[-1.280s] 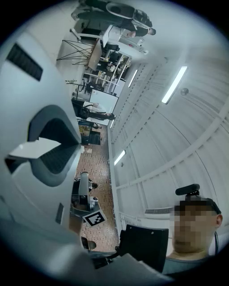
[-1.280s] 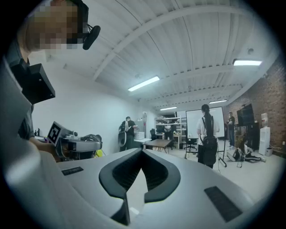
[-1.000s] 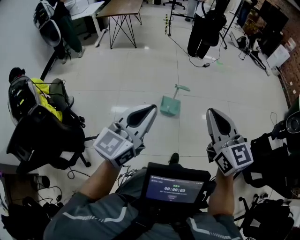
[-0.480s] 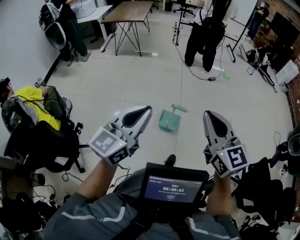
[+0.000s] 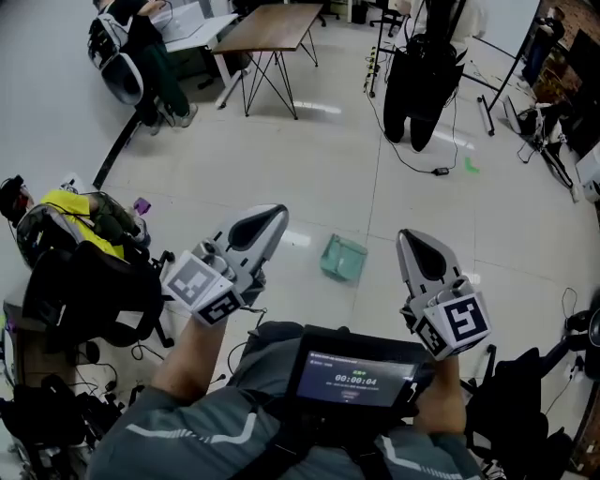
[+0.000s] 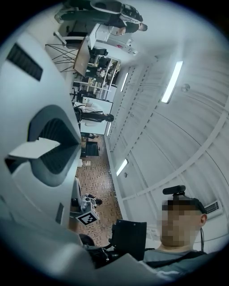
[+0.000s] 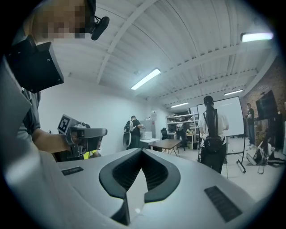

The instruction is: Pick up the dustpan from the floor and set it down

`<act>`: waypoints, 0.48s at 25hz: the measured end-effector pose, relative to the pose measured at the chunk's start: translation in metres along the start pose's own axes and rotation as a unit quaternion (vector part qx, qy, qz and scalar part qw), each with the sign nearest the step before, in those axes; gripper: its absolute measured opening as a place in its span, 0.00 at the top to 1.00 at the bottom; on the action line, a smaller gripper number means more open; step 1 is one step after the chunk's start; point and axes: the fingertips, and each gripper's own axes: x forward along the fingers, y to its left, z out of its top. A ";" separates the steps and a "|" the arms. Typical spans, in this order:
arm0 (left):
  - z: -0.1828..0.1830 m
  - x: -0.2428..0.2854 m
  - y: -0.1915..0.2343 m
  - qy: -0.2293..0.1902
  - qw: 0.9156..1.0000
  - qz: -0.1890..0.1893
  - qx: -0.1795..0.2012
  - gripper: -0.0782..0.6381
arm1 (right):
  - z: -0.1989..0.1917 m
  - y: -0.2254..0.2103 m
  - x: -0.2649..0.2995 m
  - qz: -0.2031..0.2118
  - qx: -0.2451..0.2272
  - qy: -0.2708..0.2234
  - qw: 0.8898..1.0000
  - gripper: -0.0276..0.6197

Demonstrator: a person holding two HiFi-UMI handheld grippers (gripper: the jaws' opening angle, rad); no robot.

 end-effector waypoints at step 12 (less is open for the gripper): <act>-0.027 0.056 0.096 0.033 0.999 -0.024 -0.020 0.84 | 0.000 -0.033 0.084 -0.032 -0.011 0.012 0.999 0.94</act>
